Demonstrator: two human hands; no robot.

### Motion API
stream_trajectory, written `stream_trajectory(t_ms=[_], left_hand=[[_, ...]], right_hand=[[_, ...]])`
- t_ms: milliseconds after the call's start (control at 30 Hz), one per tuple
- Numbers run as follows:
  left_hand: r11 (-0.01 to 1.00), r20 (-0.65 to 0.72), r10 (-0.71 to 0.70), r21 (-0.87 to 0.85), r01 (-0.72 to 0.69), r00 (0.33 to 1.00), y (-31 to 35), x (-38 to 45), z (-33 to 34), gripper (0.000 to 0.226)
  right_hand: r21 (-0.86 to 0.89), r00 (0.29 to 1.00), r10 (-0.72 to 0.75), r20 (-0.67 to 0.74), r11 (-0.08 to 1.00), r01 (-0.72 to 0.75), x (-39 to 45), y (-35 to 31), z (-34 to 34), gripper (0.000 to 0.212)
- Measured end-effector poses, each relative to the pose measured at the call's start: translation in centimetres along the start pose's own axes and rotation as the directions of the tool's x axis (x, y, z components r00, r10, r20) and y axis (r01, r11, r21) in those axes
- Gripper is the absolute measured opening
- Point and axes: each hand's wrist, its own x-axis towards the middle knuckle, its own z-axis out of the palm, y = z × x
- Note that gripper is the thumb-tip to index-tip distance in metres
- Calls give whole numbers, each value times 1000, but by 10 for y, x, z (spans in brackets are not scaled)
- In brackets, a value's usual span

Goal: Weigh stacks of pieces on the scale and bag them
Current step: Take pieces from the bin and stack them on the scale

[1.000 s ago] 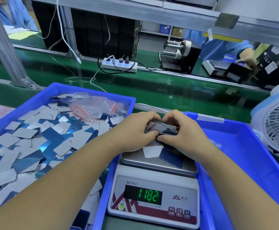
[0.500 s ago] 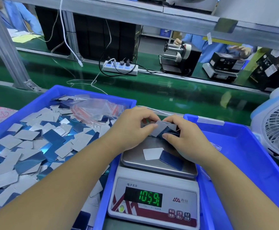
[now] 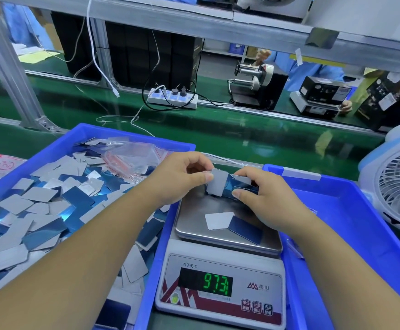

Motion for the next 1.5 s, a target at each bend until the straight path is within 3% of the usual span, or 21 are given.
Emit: stream_trajectory(t_ms=[233, 433, 567, 667, 800, 933, 1033, 1267, 1400, 1500], left_hand=[[1000, 42, -11, -26, 12, 999, -4, -2, -2, 20], [960, 58, 92, 258, -104, 994, -1, -7, -3, 44], [933, 56, 158, 319, -168, 986, 3, -9, 1, 29], [955, 18, 154, 254, -153, 988, 4, -7, -6, 15], [999, -56, 10, 31, -9, 998, 2, -4, -18, 18], [992, -30, -16, -129, 12, 999, 2, -4, -15, 22], [990, 1, -19, -139, 19, 1000, 1, -4, -9, 24], [993, -146, -81, -96, 67, 986, -3, 1, -20, 15], [972, -7, -41, -232, 38, 999, 2, -4, -14, 14], [1000, 65, 26, 0, -26, 998, 1, -8, 5, 15]], right_hand=[[14, 999, 51, 1, 999, -51, 0, 4, -2, 33], [5, 997, 70, -24, 998, -70, 0, 3, 2, 25], [-10, 998, 44, -36, 999, -44, -1, 1, 4, 29], [-12, 998, 47, -29, 999, -47, 0, 2, 1, 31], [-1, 995, 93, -39, 996, -93, 0, 5, -4, 33], [9, 985, 146, -95, 989, -146, 2, 8, -4, 32], [13, 981, 168, -97, 986, -168, 3, 10, -5, 21], [46, 974, 207, -88, 978, -204, 5, 14, -8, 18], [23, 969, 221, -113, 975, -220, 4, 15, -7, 16], [19, 968, 221, -117, 975, -220, 5, 15, -7, 16]])
